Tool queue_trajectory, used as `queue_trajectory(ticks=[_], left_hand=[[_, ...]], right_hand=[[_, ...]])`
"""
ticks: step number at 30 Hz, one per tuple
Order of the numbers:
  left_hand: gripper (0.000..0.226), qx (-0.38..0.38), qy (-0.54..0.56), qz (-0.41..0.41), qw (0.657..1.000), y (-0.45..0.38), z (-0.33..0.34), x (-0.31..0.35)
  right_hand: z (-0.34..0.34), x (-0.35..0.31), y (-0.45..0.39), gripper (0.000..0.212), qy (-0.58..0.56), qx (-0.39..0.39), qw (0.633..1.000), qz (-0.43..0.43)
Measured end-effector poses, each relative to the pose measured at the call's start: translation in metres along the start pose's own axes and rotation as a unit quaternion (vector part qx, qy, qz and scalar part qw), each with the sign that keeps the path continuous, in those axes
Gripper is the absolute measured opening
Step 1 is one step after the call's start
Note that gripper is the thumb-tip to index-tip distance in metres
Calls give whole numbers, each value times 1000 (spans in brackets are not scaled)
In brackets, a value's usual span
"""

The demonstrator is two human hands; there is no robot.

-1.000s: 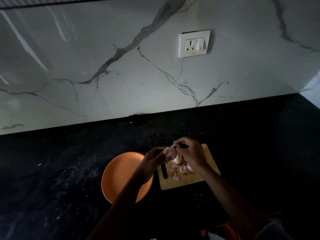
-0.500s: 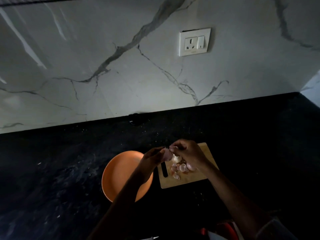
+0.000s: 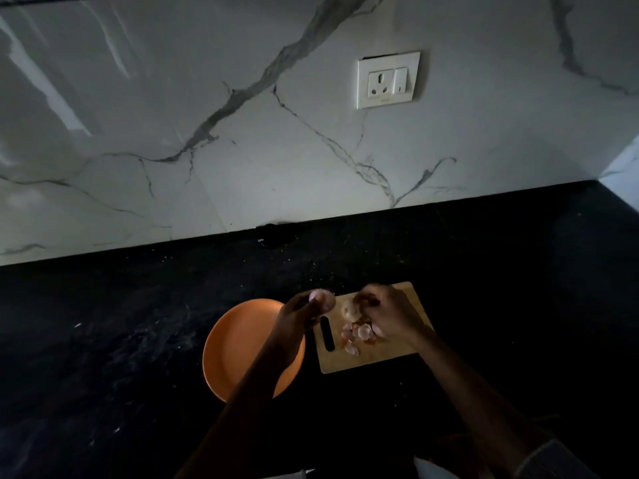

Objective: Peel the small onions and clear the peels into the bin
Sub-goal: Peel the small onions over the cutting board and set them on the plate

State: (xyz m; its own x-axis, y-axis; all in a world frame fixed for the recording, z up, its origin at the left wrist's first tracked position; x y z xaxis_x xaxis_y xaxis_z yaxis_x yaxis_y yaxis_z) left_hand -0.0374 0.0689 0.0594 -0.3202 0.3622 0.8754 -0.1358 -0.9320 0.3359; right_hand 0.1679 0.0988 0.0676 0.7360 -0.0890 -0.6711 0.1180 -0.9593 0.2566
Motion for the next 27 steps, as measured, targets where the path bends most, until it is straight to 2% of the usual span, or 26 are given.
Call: queue_trajectory(ticks=[2, 5, 8, 10, 12, 14, 17, 20, 24, 27], left_hand=[[20, 24, 43, -24, 999, -2, 3, -1], [23, 52, 77, -58, 994, -5, 7, -4], [23, 38, 80, -84, 993, -6, 9, -6], [22, 35, 72, -83, 993, -6, 7, -8], [20, 29, 60, -66, 996, -6, 7, -6], [21, 11, 55, -38, 998, -5, 8, -5], [21, -14, 41, 2, 999, -5, 11, -2], [8, 14, 45, 5, 999, -6, 13, 2], [30, 37, 43, 14, 998, -10, 11, 3], [36, 47, 20, 27, 998, -13, 12, 1]], right_hand=[[9, 7, 2, 11, 78, -53, 995, -42], [25, 15, 3, 19, 178, -93, 973, -111], [32, 21, 1, 27, 238, -83, 963, -95], [25, 17, 2, 24, 198, -24, 974, -106], [13, 5, 3, 25, 97, 30, 988, -116], [4, -9, 5, 33, 31, 42, 991, -125], [3, -24, 4, 38, 27, 39, 984, -173], [3, -25, 3, 35, 36, 66, 976, -202], [0, -25, 4, 33, 38, 83, 971, -223], [1, -26, 7, 29, 9, 90, 970, -224]])
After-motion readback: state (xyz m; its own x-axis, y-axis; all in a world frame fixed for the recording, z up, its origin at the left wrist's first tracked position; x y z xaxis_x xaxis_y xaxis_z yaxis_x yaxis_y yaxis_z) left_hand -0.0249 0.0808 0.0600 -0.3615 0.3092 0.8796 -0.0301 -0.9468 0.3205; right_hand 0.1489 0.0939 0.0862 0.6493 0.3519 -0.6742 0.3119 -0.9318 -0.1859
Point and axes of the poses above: each hand's wrist, its own y-axis away from the middle knuckle, its own z-axis out of the palm, x = y × z, the point moved 2 cm from there along -y, towards the middle knuckle, and after that the axes turned 7 degrees about y, right-handed, at the moved point
